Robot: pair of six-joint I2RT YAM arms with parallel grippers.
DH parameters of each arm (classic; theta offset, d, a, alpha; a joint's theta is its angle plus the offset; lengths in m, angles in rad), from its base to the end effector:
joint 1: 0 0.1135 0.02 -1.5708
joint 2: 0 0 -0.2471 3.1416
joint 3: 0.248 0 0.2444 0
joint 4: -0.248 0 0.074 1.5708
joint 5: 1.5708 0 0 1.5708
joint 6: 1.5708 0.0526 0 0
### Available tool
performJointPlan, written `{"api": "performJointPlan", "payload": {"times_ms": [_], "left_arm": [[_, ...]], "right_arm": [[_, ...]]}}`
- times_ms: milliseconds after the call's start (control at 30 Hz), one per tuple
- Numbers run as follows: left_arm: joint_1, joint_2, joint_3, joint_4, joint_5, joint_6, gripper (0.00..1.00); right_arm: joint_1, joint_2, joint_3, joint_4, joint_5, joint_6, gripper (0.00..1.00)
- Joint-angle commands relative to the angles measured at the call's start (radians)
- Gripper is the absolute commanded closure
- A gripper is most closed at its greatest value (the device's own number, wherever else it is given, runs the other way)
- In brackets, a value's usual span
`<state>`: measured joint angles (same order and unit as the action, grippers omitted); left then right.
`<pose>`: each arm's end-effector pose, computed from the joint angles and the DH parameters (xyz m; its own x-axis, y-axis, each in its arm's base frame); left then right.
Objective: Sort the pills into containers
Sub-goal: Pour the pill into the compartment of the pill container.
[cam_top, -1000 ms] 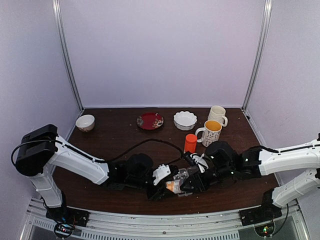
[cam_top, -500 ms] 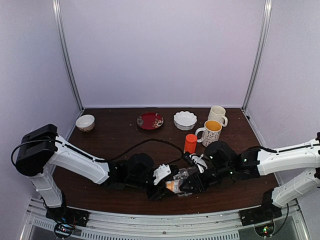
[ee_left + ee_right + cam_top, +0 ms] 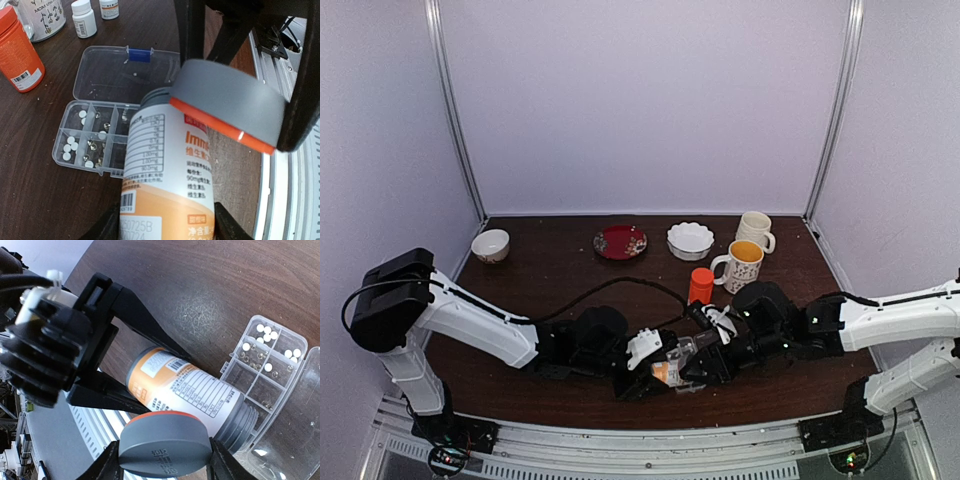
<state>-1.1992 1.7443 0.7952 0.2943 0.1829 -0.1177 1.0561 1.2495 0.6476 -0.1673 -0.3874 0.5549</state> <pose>0.1179 -0.3288 0.1227 -0.3333 0.5374 -0.7747 0.9359 0.2877 -0.2031 0.1104 0.2356 0.1779 -0.7860 -0.3989 -0.4722 -0.6182 0.5056 0.6019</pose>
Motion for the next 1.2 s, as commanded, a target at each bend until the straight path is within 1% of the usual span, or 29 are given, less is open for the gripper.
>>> {"api": "performJointPlan", "payload": {"times_ms": [0,67,100,200,267,400,533,600,700,867,933,1000,1033,1167], "left_arm": [[-0.004,-0.037,0.027,0.030,0.012,0.004,0.93],[-0.004,-0.037,0.028,0.030,0.016,0.004,0.93],[-0.004,-0.037,0.029,0.029,0.016,0.004,0.93],[-0.004,-0.038,0.031,0.029,0.018,0.004,0.93],[-0.005,-0.042,0.036,0.016,0.016,0.004,0.93],[-0.005,-0.047,0.044,-0.004,0.016,0.009,0.93],[-0.003,-0.049,0.046,-0.014,0.017,0.009,0.93],[-0.004,-0.050,0.046,-0.014,0.015,0.007,0.93],[-0.004,-0.051,0.046,-0.016,0.016,0.007,0.93],[-0.003,-0.047,0.053,-0.019,0.019,0.004,0.93],[-0.005,-0.045,0.054,-0.020,0.018,0.003,0.93],[-0.005,-0.042,0.058,-0.020,0.019,0.004,0.93],[-0.004,-0.040,0.060,-0.021,0.022,0.004,0.93],[-0.005,-0.035,0.068,-0.029,0.023,0.004,0.93]], "right_arm": [[-0.002,0.000,-0.008,0.022,0.009,0.001,1.00],[-0.002,0.047,0.013,-0.029,-0.001,-0.017,1.00],[-0.002,0.045,0.018,-0.034,-0.005,-0.018,1.00],[-0.002,-0.033,0.005,0.010,0.012,-0.002,1.00],[-0.002,-0.046,-0.005,0.020,0.028,0.000,1.00],[-0.002,0.024,0.025,-0.037,0.007,-0.023,1.00],[-0.002,-0.044,0.001,0.032,0.018,0.004,1.00],[-0.002,-0.029,-0.010,0.035,0.022,0.003,1.00],[-0.002,0.028,0.017,-0.028,0.012,-0.019,1.00],[-0.002,-0.071,-0.015,0.051,0.035,0.007,1.00],[-0.002,-0.044,-0.026,0.049,0.033,0.006,1.00],[-0.004,0.022,0.000,-0.008,0.015,-0.011,1.00],[-0.004,0.028,0.008,-0.019,0.007,-0.016,1.00],[-0.004,-0.057,-0.004,0.022,0.029,-0.001,1.00]]}}
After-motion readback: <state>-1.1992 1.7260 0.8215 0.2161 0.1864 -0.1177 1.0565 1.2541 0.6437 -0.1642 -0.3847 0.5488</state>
